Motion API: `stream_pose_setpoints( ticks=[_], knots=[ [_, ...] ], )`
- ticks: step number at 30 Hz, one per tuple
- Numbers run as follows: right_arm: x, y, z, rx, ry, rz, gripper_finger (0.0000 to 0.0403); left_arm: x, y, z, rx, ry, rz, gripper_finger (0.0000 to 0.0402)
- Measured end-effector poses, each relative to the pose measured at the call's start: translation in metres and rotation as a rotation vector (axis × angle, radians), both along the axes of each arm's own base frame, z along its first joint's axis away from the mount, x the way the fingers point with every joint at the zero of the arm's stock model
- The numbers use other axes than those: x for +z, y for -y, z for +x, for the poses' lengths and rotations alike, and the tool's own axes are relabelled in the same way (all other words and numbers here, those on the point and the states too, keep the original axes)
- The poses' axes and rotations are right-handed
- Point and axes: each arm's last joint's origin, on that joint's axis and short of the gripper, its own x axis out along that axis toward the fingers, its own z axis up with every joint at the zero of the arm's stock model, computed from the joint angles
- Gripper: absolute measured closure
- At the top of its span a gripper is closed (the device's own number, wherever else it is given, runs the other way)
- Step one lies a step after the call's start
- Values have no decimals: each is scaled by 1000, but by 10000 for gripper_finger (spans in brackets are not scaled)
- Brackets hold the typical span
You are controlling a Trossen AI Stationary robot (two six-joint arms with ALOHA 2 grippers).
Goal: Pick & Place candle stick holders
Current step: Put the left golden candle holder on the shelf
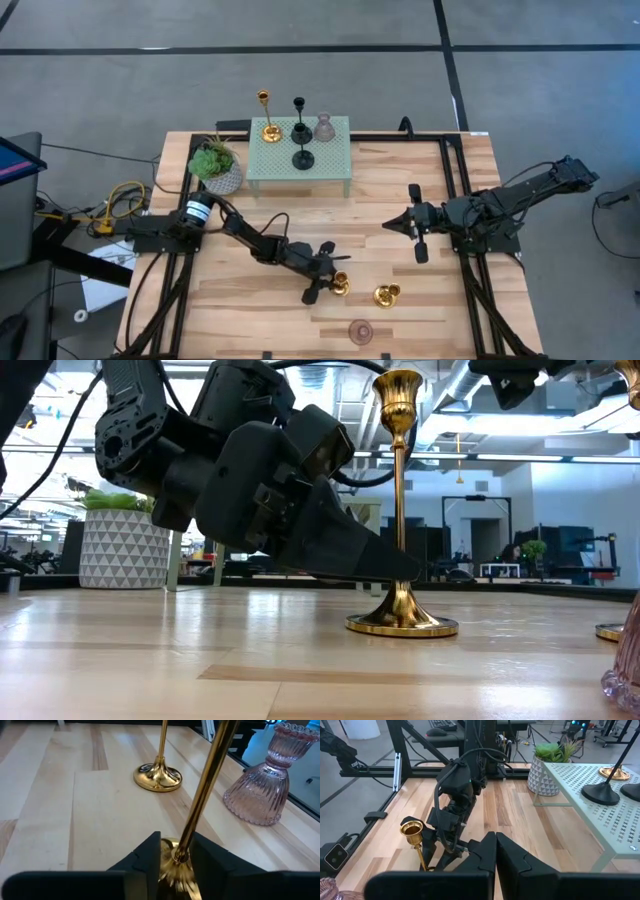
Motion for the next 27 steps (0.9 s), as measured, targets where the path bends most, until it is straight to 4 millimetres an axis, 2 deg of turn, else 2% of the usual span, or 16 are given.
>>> stream_pose_setpoints(
  ticks=[13,22,27],
  knots=[
    [0,0,0,0,0,0,403,0,1,0,45,5,3,371],
    [0,0,0,0,0,0,403,1,-1,0,50,-24,-11,378],
    [0,0,0,0,0,0,403,18,-9,-9,107,-145,36,382]
  ],
)
